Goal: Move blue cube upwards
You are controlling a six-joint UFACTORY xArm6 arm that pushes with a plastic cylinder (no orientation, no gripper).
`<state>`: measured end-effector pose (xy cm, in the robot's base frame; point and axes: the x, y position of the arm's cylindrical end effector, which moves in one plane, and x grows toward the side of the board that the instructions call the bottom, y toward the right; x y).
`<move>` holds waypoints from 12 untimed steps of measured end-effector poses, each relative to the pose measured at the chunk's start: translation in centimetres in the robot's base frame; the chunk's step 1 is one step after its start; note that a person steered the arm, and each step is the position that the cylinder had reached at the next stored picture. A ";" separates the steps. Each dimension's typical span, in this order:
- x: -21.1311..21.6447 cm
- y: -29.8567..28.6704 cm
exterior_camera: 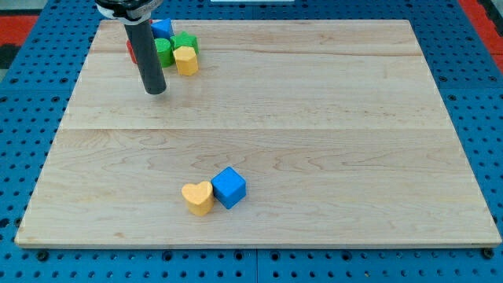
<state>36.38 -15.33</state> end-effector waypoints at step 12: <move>17.5 11.1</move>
